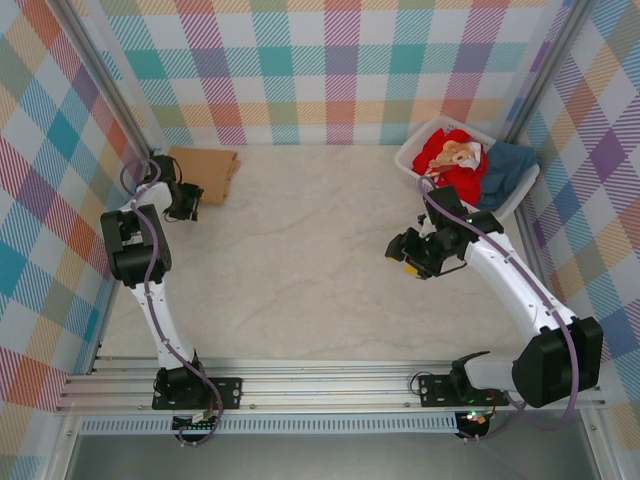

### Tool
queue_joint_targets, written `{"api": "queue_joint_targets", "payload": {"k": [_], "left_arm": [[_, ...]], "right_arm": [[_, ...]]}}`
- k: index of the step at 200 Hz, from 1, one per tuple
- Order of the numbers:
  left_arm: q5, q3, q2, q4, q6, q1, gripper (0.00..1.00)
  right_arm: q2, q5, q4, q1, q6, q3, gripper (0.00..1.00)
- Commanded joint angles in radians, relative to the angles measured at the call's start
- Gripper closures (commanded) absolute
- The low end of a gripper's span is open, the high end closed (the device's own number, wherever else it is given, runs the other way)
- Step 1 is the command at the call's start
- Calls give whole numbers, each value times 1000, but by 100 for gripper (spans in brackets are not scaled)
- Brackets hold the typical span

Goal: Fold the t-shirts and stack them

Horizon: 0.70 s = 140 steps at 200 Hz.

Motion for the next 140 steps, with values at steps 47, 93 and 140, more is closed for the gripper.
{"api": "queue_joint_targets", "payload": {"k": [47, 93, 140], "left_arm": [[88, -53, -26, -84, -25, 1, 70], [8, -229, -365, -74, 3, -4, 51], [-181, -487, -836, -61, 49, -4, 0]], "right_arm": [[-40, -4, -12, -5, 14, -25, 49], [-97, 159, -1, -8, 31, -10, 20], [-218, 459, 35, -12, 27, 24, 0]]}}
